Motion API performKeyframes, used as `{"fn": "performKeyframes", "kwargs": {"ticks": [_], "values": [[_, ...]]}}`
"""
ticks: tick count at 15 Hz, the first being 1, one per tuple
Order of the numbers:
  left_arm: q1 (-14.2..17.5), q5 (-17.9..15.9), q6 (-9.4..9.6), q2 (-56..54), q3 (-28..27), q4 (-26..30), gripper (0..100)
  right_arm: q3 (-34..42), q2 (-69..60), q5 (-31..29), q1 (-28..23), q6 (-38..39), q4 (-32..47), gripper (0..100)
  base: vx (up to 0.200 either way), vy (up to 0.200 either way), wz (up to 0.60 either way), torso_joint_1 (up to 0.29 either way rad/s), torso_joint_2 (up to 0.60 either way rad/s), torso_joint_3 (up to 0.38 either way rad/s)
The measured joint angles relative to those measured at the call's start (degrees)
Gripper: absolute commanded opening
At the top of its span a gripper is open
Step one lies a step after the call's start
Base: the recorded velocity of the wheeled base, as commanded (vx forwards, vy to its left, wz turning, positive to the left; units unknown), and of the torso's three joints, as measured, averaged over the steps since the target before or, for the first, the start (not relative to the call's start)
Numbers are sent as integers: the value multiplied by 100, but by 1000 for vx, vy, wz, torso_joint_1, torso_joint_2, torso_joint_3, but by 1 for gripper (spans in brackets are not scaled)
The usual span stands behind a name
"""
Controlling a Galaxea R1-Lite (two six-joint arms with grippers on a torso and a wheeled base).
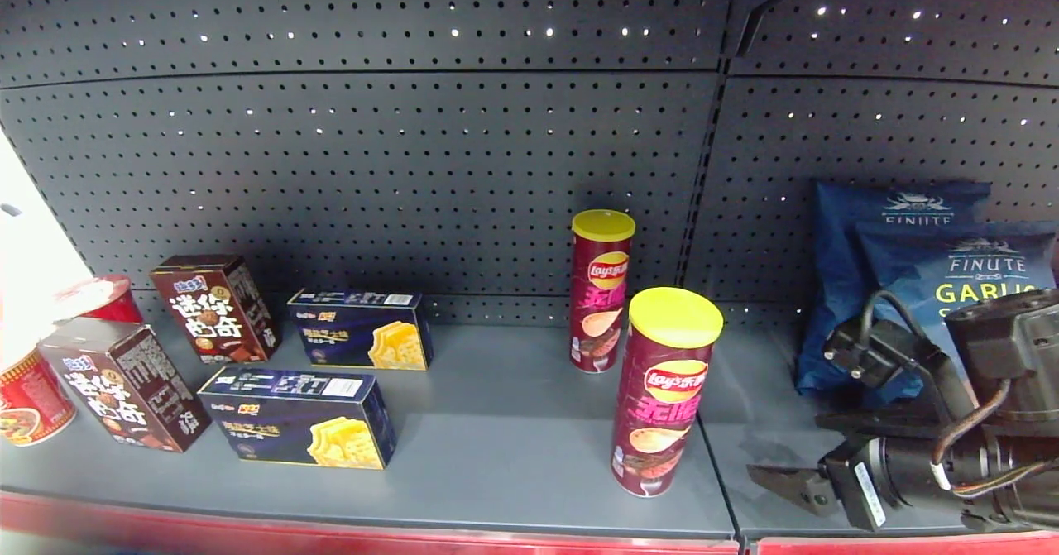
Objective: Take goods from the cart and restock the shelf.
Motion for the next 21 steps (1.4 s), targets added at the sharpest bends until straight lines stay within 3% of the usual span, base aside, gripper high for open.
{"fn": "performKeyframes", "kwargs": {"ticks": [10, 21], "values": [[-4, 38, -137, 44, -216, 10, 100, -1045, 1156, -413, 169, 128, -11, 100, 0, 0, 0, 0, 0, 0], [-1, 35, -172, 44, -135, 11, 100, -1390, 1665, -428, 486, 208, -112, 100, 0, 0, 0, 0, 0, 0]]}}
